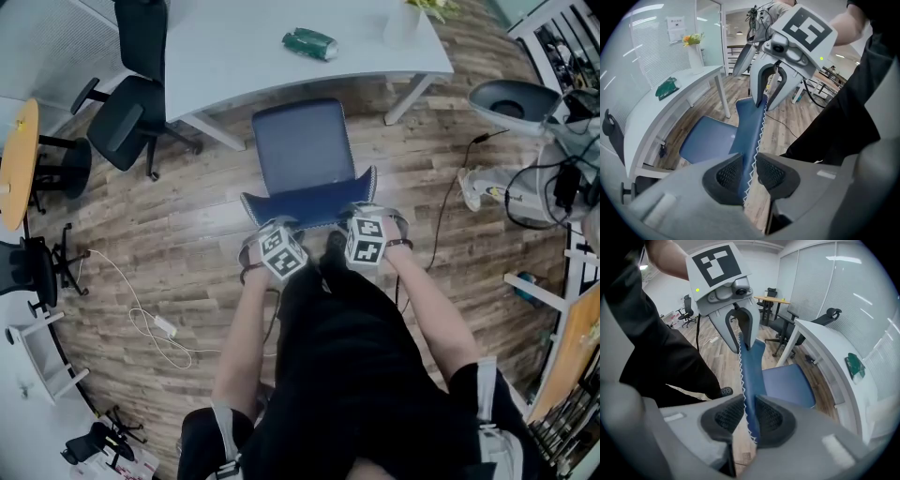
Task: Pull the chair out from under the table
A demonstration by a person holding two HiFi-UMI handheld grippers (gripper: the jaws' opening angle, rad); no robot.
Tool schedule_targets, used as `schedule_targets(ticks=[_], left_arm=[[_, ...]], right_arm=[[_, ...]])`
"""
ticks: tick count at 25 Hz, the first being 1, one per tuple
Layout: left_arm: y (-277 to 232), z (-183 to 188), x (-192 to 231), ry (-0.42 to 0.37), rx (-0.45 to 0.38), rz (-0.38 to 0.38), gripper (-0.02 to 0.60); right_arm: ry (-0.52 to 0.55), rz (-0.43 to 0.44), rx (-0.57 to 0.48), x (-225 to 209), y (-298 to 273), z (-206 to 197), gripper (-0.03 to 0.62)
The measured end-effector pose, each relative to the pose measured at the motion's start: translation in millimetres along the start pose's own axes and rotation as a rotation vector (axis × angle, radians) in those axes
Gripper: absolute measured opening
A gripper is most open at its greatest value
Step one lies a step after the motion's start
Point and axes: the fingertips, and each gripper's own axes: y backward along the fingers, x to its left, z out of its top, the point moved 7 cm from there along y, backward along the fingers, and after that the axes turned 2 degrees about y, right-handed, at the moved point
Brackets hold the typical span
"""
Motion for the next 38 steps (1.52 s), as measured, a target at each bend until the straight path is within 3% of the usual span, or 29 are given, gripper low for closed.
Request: schedule_targets(ticks=[26, 38], left_arm=[[5, -3, -47, 0.017, 0.006, -0.051, 0.091], [12, -2, -53, 0.029, 0.007, -0.094, 0.094]], right_arm=[[0.048, -0.002, 0.017, 41, 13, -12, 0.080], [0.042, 0.044, 0.005, 49, 21, -10, 0.075]])
